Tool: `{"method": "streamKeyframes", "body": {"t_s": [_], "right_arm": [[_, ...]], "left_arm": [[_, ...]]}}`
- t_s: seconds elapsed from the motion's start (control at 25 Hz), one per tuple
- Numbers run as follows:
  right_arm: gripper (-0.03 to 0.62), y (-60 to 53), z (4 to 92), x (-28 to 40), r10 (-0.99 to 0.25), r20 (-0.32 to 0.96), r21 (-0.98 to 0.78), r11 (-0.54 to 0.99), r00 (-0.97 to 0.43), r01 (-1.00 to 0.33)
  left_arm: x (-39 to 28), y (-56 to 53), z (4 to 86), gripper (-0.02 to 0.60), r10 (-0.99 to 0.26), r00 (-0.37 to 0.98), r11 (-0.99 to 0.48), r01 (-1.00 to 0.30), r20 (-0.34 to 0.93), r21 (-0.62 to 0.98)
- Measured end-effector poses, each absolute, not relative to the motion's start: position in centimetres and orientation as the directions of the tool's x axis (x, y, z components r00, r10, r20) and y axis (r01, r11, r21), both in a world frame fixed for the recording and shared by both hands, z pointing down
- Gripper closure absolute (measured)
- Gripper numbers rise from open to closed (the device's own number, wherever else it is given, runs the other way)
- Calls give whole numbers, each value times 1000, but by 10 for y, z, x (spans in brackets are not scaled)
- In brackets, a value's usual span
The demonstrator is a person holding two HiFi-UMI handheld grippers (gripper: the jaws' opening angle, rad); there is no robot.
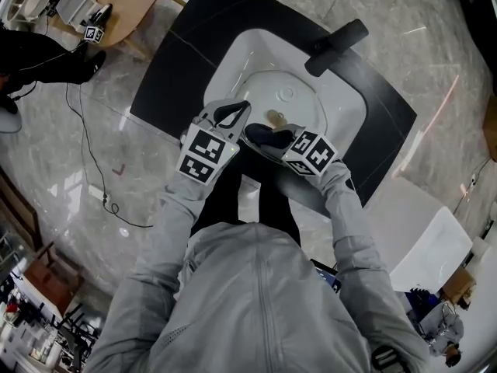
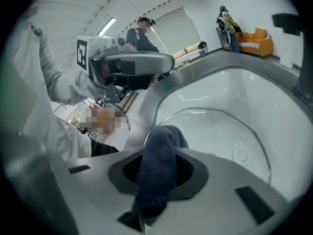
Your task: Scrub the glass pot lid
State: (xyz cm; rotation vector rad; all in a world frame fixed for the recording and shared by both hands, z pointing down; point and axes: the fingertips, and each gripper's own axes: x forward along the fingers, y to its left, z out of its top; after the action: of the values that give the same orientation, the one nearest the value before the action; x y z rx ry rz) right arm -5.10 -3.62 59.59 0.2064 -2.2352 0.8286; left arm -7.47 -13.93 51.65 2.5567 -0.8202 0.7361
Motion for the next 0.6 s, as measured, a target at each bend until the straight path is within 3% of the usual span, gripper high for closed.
{"method": "streamKeyframes", "body": {"t_s": [0.32, 0.6], "right_arm": [[508, -52, 610, -45, 49, 736, -443, 789, -676, -425], [508, -93, 645, -23, -59, 844, -267, 815, -533, -514]], "left_arm": [[-77, -140, 520, 554, -425, 696, -768, -616, 579, 177], [-79, -144, 531, 554, -413, 693, -766, -615, 591, 186]]}}
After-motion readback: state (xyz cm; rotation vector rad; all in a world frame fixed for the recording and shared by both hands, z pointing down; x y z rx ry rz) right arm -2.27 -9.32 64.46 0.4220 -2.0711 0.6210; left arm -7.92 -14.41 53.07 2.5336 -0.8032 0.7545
